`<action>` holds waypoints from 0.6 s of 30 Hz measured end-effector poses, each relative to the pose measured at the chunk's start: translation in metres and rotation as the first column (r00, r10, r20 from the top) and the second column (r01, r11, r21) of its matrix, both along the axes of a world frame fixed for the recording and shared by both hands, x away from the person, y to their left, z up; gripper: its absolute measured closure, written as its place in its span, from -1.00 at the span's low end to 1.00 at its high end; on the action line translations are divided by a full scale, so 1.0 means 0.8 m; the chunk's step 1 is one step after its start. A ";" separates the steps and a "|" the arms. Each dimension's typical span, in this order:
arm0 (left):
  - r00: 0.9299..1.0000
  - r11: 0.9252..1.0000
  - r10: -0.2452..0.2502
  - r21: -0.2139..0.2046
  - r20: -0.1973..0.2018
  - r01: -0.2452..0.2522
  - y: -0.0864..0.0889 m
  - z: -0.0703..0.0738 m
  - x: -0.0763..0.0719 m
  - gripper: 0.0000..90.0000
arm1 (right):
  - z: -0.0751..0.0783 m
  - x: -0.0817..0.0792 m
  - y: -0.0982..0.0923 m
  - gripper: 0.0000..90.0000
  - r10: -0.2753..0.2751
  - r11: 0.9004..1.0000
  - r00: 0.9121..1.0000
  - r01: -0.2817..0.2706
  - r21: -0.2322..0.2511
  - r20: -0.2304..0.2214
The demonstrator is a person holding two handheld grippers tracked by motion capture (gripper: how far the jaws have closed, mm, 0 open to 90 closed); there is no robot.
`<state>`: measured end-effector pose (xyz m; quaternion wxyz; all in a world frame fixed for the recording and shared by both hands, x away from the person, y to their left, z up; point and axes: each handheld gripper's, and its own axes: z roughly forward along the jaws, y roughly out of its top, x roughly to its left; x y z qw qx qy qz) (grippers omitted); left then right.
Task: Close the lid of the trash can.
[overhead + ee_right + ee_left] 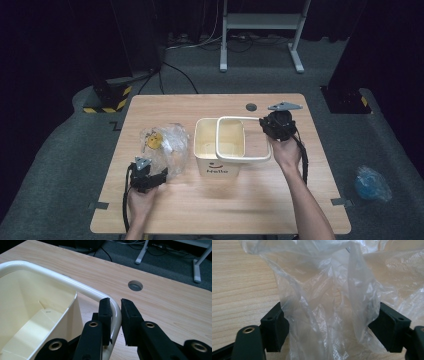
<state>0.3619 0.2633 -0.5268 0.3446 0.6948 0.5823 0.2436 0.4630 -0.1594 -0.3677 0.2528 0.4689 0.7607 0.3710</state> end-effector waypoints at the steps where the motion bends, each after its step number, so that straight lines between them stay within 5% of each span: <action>1: 1.000 1.000 0.001 -0.002 0.000 -0.001 0.000 0.000 0.000 -0.49 | 0.000 0.001 0.001 0.76 0.000 1.000 1.000 0.000 0.000 -0.001; 18: 1.000 1.000 -0.002 -0.003 0.002 0.002 0.000 0.000 0.000 -0.49 | -0.005 0.010 0.027 0.76 0.013 1.000 1.000 -0.013 -0.013 -0.010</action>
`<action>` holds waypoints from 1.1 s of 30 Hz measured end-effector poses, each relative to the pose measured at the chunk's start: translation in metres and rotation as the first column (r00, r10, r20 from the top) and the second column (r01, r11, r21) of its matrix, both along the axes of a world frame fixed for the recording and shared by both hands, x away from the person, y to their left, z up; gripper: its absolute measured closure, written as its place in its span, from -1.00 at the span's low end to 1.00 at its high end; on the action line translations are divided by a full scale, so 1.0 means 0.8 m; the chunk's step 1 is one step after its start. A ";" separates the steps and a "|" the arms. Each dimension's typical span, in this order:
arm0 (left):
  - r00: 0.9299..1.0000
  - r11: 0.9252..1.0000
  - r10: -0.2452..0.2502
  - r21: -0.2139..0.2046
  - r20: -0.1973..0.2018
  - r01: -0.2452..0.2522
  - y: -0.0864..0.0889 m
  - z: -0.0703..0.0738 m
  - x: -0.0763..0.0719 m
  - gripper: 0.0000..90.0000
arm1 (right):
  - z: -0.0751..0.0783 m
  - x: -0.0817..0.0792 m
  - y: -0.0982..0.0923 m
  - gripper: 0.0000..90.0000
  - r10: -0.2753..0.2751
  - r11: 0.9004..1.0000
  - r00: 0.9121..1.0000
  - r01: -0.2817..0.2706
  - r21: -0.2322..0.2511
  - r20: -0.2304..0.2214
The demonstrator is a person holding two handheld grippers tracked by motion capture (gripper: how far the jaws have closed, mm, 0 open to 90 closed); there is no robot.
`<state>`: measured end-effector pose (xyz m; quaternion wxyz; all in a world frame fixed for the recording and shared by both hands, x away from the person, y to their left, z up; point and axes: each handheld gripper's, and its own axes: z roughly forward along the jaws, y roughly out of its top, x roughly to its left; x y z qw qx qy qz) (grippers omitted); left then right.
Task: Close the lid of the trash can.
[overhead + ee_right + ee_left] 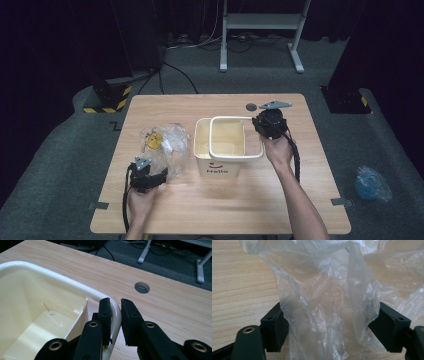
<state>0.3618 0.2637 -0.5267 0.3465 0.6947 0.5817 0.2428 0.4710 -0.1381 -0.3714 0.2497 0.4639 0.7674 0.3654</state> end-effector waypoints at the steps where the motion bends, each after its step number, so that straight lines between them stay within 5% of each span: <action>1: 1.000 1.000 0.000 0.000 0.000 0.000 0.000 0.000 0.000 -0.49 | -0.001 0.000 0.001 0.76 -0.001 1.000 1.000 0.001 -0.001 -0.003; 33: 1.000 1.000 0.003 -0.005 0.000 -0.003 0.000 0.000 -0.001 -0.50 | -0.011 0.010 0.041 0.76 0.013 1.000 1.000 -0.013 0.003 -0.006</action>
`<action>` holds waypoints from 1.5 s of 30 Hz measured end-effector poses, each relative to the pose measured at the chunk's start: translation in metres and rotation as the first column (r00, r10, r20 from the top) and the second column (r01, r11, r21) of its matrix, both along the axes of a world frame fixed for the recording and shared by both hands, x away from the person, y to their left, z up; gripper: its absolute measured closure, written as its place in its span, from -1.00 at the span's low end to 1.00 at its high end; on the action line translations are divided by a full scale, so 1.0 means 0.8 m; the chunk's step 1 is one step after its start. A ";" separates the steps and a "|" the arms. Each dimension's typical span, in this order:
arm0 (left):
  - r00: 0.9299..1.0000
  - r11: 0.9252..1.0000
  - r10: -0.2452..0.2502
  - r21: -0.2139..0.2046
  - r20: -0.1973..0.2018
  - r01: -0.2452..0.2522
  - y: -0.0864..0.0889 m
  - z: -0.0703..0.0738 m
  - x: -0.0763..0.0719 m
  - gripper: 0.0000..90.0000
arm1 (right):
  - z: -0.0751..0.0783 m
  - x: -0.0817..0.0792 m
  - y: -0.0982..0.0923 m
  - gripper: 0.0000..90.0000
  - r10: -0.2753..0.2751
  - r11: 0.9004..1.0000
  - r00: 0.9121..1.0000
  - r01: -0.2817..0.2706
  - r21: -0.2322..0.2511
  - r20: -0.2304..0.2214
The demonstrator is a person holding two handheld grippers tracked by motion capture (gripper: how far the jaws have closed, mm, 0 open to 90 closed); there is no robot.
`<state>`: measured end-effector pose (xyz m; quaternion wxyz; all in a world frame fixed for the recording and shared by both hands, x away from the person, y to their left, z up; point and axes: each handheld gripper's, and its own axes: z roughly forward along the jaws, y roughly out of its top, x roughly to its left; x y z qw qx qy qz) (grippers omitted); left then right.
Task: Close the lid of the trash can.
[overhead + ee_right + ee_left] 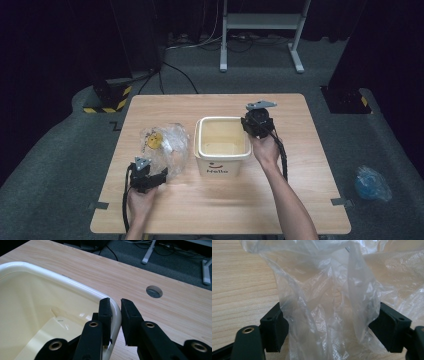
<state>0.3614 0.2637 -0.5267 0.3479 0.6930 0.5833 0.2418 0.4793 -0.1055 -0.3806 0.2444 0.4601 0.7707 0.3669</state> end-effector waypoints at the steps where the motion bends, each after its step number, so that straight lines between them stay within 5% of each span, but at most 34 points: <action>1: 1.000 1.000 0.000 0.000 0.000 0.000 0.000 0.000 0.000 -0.50 | 0.000 0.000 0.000 0.76 0.000 1.000 1.000 0.000 -0.001 0.001; 45: 1.000 1.000 0.002 0.000 0.001 -0.002 0.000 0.000 0.000 -0.50 | -0.007 0.005 0.020 0.76 -0.011 1.000 1.000 0.011 -0.021 0.019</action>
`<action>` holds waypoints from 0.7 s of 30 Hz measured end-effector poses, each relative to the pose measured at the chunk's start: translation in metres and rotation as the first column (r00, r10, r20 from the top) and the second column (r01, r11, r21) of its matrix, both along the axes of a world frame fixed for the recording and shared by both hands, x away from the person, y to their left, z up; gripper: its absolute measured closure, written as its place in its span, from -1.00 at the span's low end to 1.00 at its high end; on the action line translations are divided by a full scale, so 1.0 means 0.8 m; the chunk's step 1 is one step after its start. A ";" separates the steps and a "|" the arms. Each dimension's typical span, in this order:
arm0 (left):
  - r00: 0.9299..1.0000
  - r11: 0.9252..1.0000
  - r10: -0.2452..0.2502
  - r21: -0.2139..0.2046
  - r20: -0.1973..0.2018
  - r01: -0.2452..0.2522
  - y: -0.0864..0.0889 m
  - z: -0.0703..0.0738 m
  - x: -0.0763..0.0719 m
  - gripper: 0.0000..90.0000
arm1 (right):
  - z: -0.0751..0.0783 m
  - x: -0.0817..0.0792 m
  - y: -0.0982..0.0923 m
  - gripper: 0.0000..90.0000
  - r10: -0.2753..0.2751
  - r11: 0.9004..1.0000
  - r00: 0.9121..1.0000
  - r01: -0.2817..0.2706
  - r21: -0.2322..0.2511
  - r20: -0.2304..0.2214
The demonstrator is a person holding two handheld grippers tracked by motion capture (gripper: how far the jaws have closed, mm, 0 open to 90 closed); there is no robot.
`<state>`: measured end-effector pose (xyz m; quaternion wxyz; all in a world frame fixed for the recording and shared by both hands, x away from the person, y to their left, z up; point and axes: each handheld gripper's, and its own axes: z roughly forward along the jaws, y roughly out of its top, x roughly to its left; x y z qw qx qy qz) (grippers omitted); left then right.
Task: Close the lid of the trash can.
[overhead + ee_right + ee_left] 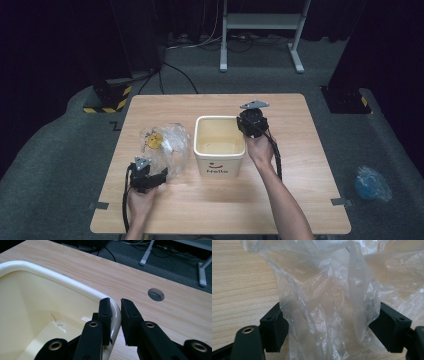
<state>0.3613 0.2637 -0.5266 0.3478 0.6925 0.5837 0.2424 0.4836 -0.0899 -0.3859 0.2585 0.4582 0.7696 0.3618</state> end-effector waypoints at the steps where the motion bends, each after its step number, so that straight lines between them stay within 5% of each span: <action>1: 1.000 1.000 0.000 0.000 0.000 0.000 0.000 0.000 0.000 -0.50 | 0.000 0.000 0.000 0.76 0.000 1.000 1.000 0.000 -0.002 0.000; 21: 1.000 1.000 0.000 0.001 0.002 0.000 0.000 0.000 0.000 -0.50 | 0.000 0.001 -0.006 0.60 -0.001 0.999 1.000 0.001 0.041 -0.007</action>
